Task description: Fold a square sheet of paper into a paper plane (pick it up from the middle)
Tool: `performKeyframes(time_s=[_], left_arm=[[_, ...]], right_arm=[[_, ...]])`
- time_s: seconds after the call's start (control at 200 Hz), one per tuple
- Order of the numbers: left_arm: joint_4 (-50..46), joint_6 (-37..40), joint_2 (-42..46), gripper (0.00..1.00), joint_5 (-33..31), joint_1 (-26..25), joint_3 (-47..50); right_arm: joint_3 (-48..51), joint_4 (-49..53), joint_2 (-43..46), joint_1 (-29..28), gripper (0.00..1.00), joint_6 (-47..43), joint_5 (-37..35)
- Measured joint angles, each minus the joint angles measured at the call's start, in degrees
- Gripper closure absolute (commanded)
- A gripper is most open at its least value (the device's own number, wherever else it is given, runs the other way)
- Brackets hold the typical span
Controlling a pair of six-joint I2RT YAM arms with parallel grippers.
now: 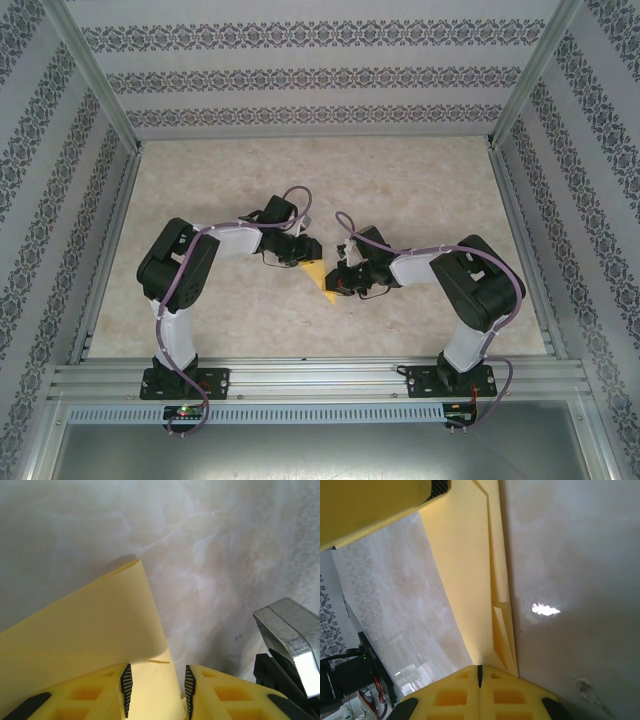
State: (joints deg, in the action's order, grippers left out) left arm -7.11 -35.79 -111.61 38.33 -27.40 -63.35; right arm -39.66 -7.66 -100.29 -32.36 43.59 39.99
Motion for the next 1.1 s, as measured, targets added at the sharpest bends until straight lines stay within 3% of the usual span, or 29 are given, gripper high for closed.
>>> performKeyframes(time_s=[0.28,0.644,1.099], left_arm=[[-2.05,0.15,-0.31,0.64,-1.05,-0.31,-1.2],[-2.4,0.7,-0.33,0.63,-1.51,-0.31,-1.4],[-2.43,0.72,-0.33,0.64,-1.51,-0.31,-1.42]], right_arm=[[-0.2,2.93,1.36,0.0,0.93,0.61,-0.7],[-1.25,7.96,9.31,-0.04,0.87,1.01,-1.33],[-7.52,8.37,3.32,-2.27,0.87,1.2,-2.14]])
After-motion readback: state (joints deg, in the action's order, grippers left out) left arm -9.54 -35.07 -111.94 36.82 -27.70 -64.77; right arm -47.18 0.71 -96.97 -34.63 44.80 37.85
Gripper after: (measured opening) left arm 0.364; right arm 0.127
